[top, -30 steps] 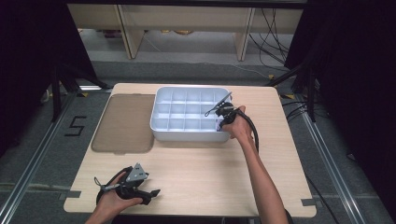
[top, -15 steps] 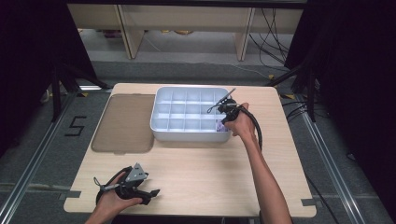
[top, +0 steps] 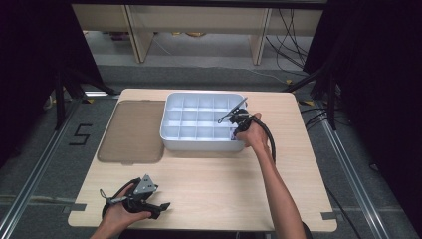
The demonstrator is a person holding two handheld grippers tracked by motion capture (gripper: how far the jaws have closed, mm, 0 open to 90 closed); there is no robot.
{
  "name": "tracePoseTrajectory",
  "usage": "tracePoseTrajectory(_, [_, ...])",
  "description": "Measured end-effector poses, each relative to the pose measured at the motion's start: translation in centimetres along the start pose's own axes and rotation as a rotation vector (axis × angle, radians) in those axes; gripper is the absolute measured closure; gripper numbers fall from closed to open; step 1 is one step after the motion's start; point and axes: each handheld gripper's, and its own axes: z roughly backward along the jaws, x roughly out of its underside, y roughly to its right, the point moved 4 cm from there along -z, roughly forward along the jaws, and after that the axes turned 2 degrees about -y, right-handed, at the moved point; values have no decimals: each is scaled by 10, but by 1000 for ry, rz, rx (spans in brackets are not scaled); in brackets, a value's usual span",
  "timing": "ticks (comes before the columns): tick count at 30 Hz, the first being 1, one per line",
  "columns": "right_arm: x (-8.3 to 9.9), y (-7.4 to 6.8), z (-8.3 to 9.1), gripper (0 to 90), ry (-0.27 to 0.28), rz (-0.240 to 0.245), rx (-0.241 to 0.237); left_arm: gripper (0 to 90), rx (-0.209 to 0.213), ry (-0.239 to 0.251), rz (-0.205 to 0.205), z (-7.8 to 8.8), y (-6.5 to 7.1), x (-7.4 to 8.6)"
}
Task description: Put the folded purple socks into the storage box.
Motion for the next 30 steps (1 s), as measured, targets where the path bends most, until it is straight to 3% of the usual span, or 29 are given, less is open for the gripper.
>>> tracePoseTrajectory(4, [-1, 3, 23, 854, 80, -21, 8, 239, -8, 0, -1, 1, 0, 0])
tracePoseTrajectory(5, [0, 2, 27, 849, 89, -20, -1, 239, -5, 6, 13, 1, 1, 0])
tracePoseTrajectory(9, [4, 2, 37, 816, 123, -20, 1, 240, 2, 0, 7, 0, 2, 0])
tracePoseTrajectory(10, [5, 1, 39, 815, 127, -39, -8, 240, -6, 1, 9, 0, 1, 0])
tracePoseTrajectory(13, [6, 1, 43, 792, 161, -33, -16, 240, -2, 8, 11, -1, 1, 0])
tracePoseTrajectory(14, [7, 0, 44, 782, 162, -35, -21, 240, 9, 23, 28, -1, 2, -1])
tracePoseTrajectory(15, [8, 0, 45, 766, 173, -28, -27, 240, -6, -3, 5, 0, 0, 0])
tracePoseTrajectory(16, [9, -2, 47, 743, 167, -47, -34, 240, -7, 0, 22, 0, 0, 0])
tracePoseTrajectory(22, [13, -6, 50, 660, 203, -35, -53, 240, -2, 7, 5, 0, 0, 0])
tracePoseTrajectory(24, [15, -8, 51, 620, 214, -39, -60, 239, 0, 4, 22, -1, 1, 1])
tracePoseTrajectory(26, [17, -10, 51, 570, 215, -38, -55, 240, -1, 5, 1, 0, 0, 0])
tracePoseTrajectory(28, [18, -11, 52, 536, 235, -35, -56, 240, -1, 4, 24, -1, 0, 0])
tracePoseTrajectory(30, [20, -13, 53, 510, 249, -54, -46, 240, -2, 2, 22, 0, 0, 1])
